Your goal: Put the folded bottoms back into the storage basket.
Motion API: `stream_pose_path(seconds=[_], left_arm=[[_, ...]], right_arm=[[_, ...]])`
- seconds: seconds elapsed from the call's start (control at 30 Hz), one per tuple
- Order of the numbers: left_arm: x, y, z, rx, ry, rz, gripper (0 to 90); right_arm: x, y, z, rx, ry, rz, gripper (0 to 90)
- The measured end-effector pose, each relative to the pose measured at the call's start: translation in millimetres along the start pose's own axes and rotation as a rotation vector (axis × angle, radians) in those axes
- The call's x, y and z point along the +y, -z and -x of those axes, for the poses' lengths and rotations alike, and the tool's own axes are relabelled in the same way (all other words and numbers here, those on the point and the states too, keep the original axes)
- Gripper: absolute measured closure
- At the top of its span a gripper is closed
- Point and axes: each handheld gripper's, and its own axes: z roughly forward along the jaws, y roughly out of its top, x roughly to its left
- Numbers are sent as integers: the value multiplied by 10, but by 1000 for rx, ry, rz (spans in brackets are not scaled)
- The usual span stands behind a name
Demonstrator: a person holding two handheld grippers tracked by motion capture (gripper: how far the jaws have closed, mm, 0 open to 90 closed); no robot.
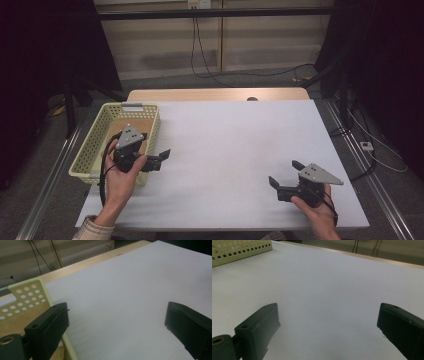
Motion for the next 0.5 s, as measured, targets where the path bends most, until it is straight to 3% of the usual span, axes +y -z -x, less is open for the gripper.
stream_pose_path(seconds=[0.5], left_arm=[[-77,-245,235,-57,-3,-12,55]], right_arm=[[0,-1,-2,2,1,0,41]])
